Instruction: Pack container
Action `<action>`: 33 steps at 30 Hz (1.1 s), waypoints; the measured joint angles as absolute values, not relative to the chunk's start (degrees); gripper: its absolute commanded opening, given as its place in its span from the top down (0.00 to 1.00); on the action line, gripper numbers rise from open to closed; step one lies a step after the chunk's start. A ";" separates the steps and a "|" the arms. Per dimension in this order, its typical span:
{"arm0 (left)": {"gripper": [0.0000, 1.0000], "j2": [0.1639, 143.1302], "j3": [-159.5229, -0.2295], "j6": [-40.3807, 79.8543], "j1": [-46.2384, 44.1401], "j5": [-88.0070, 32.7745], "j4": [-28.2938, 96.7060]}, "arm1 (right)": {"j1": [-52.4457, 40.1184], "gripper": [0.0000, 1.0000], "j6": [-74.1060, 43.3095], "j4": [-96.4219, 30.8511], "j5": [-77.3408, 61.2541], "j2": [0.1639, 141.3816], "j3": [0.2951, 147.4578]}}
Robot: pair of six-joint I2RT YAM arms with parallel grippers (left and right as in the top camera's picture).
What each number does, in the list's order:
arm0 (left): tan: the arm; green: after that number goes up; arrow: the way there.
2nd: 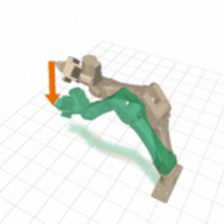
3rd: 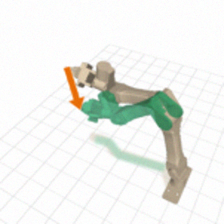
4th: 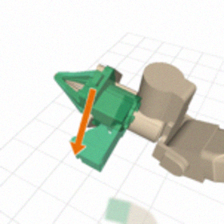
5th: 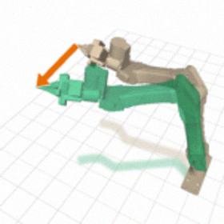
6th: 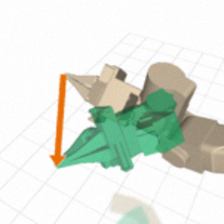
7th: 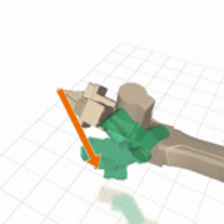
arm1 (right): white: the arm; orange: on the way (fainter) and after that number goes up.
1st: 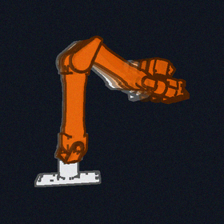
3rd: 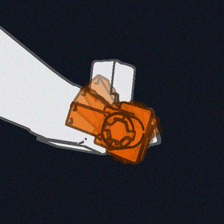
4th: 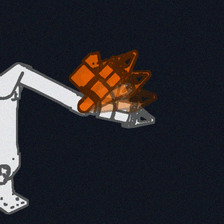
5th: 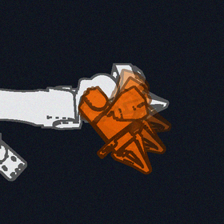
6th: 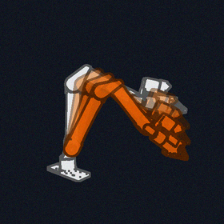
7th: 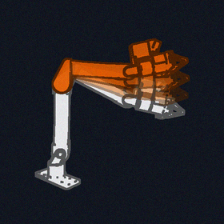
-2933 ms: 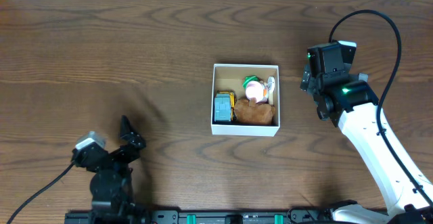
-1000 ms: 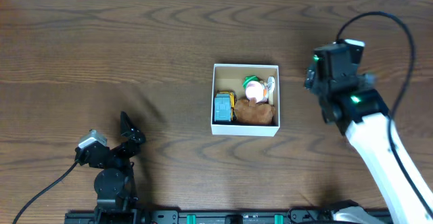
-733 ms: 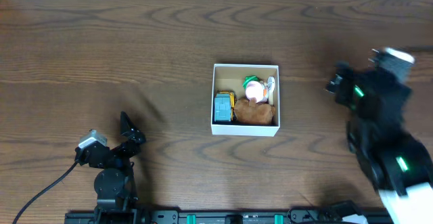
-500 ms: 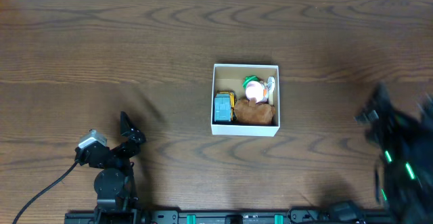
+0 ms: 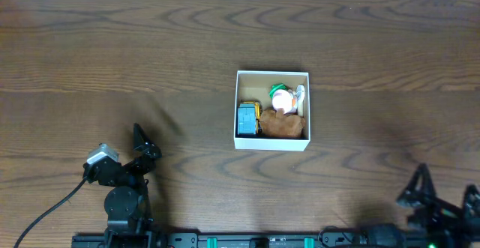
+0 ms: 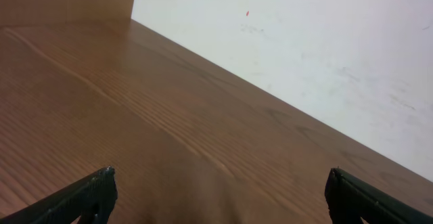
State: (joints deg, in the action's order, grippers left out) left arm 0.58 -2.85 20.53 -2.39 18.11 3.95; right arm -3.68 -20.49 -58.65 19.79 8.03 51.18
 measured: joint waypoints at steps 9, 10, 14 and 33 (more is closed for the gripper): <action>0.02 0.58 -2.85 20.53 -2.35 18.06 3.90 | 0.86 0.01 -15.84 -30.57 7.20 4.93 24.88; 0.02 0.58 -2.85 20.53 -2.35 18.09 3.90 | 0.93 0.01 -15.62 -26.94 6.02 4.40 21.45; 0.02 0.58 -2.85 20.53 -2.35 18.15 3.88 | 1.06 0.01 -15.18 -15.25 2.72 1.56 10.48; 0.02 0.58 -2.85 20.53 -2.35 18.13 3.88 | 1.06 0.01 -14.81 -9.02 -0.84 0.93 2.76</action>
State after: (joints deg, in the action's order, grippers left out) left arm 0.58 -2.85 20.53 -2.35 18.13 3.88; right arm 1.06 -14.81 -9.02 -0.84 0.93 2.76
